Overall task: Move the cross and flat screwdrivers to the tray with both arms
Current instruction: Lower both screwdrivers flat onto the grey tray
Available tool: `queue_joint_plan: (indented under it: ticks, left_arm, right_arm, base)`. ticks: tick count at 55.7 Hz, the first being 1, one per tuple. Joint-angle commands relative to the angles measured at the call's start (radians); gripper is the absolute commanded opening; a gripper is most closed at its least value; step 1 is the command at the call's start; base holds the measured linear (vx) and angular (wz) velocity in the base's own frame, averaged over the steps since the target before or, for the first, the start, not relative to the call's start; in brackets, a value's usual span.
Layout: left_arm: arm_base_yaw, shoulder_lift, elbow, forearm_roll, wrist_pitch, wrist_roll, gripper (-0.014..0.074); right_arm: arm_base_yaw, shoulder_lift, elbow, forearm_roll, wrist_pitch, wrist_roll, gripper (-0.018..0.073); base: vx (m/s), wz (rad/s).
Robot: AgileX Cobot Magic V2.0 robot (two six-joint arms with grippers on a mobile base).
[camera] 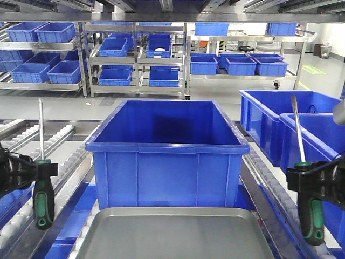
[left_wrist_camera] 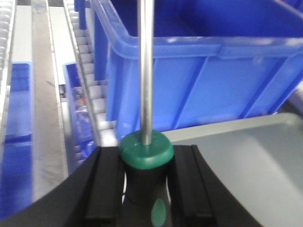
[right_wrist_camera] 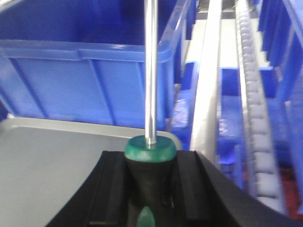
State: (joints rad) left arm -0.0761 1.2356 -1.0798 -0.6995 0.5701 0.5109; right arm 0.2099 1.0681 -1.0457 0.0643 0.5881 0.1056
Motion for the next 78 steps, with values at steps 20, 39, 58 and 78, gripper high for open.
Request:
queue_joint_plan:
  ticks: [20, 39, 58, 78]
  left_arm:
    - [-0.171, 0.083, -0.027, -0.298, 0.053, 0.094, -0.0001]
    - [-0.247, 0.199, -0.027, -0.299, 0.051, 0.093, 0.0002]
    - [-0.247, 0.262, -0.027, -0.298, 0.045, 0.067, 0.0108]
    - [-0.247, 0.273, -0.027, -0.298, 0.094, 0.067, 0.0491]
  right_arm:
    - [-0.002, 0.172, -0.032, 0.739, -0.034, -0.487, -0.0008]
    - [-0.002, 0.328, -0.032, 0.983, 0.021, -0.772, 0.0016]
    - [-0.002, 0.399, -0.032, 0.904, 0.029, -0.786, 0.0268]
    - [-0.003, 0.402, -0.032, 0.929, 0.058, -0.782, 0.0577]
  base:
    - [0.0, 0.0]
    - [0.0, 0.0]
    - [0.0, 0.0]
    - [0.0, 0.0]
